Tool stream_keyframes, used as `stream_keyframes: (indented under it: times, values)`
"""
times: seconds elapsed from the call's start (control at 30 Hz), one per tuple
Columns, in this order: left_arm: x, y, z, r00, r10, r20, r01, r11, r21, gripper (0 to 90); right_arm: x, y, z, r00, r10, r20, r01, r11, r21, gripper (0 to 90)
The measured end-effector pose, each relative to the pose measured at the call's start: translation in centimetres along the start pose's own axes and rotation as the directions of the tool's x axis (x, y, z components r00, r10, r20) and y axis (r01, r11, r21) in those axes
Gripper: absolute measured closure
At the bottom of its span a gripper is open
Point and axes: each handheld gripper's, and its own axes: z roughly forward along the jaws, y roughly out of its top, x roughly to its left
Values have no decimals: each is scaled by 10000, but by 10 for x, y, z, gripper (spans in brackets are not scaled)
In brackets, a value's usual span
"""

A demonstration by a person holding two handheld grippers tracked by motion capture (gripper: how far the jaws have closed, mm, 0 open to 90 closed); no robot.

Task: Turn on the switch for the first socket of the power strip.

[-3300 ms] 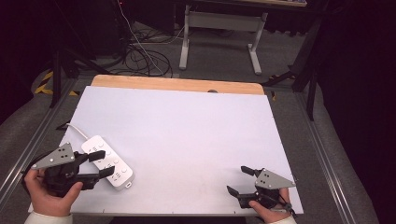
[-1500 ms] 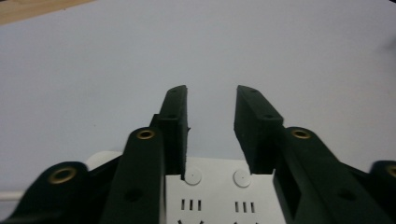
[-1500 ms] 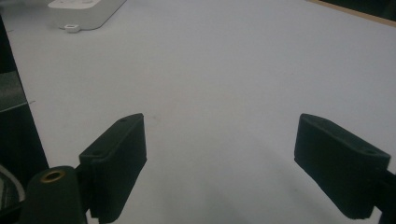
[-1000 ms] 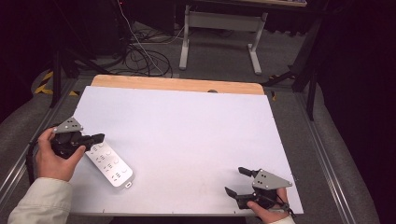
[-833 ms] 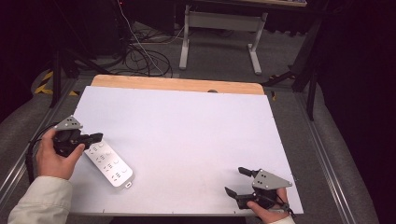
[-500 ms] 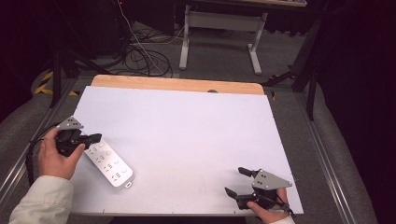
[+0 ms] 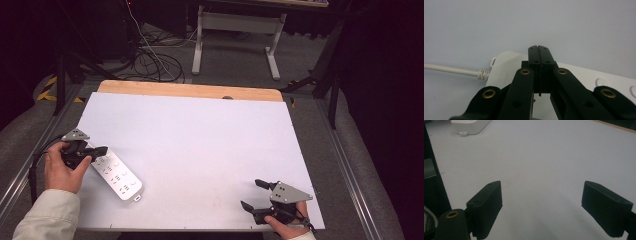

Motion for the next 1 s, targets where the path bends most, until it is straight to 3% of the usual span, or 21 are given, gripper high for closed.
stream_keyframes:
  times: [0.2, 0.23, 0.3, 0.33, 0.6, 0.73, 1.0]
  values:
    - [1, -2, 5, 10000, 6, -11, -6, 9997, 260, 900, 0, 0, 0, 10000, 13, -21, -13, 10000, 23, 173]
    - [1, -2, 6, 9994, 191, -271, -182, 9993, 324, 900, 0, 0, 0, 10000, 11, -36, -11, 10000, 23, 173]
    - [1, -2, 6, 9991, 242, -351, -230, 9991, 342, 900, 0, 0, 0, 10000, 12, -29, -12, 10000, 20, 173]
    - [0, -3, 8, 9998, 122, -148, -118, 9995, 287, 900, 0, -1, 0, 10000, 42, -42, -42, 10000, -4, 173]
    - [-1, -4, 12, 9997, 111, -225, -104, 9995, 294, 900, 0, -1, 0, 10000, 23, -57, -23, 10000, 14, 173]
    - [0, -6, 12, 9996, -239, -117, 241, 9996, 137, 900, -1, -1, 0, 10000, 44, -66, -44, 10000, 8, 173]
    - [-1, -5, 13, 9997, -95, -224, 98, 9999, 134, 900, 0, -1, 0, 10000, 26, -83, -26, 10000, 5, 173]
